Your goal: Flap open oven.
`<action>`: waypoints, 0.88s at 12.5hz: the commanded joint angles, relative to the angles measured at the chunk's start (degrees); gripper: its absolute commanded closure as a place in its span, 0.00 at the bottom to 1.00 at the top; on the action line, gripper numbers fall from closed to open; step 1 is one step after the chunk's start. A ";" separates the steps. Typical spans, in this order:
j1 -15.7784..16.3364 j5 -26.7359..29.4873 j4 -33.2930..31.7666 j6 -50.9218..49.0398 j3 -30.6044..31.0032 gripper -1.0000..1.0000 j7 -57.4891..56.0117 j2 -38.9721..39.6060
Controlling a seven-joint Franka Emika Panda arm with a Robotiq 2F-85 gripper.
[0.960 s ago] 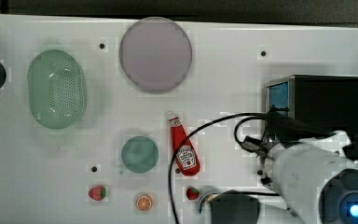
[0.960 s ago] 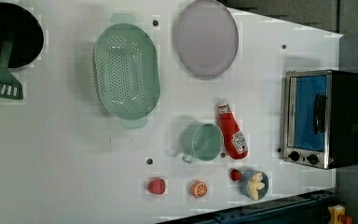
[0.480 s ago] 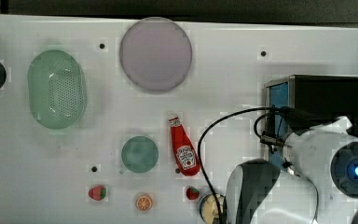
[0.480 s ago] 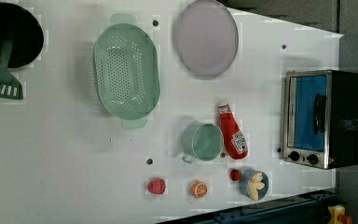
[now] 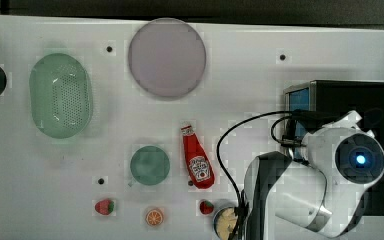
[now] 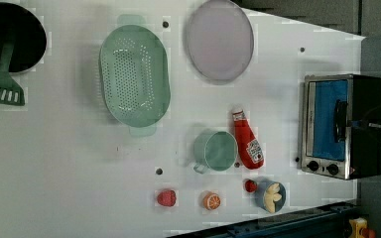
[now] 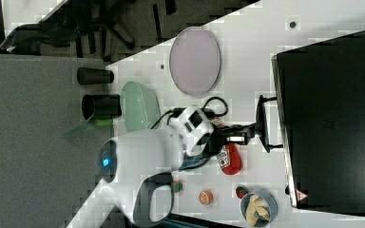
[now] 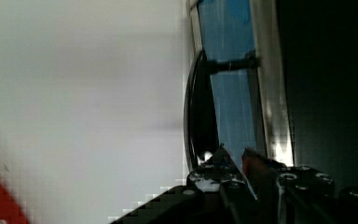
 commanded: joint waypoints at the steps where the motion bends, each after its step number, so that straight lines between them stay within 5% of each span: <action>1: -0.52 0.38 0.02 2.08 -0.68 0.83 -3.66 1.62; 11: 1.22 -0.71 -0.58 5.71 0.74 0.83 -3.10 5.87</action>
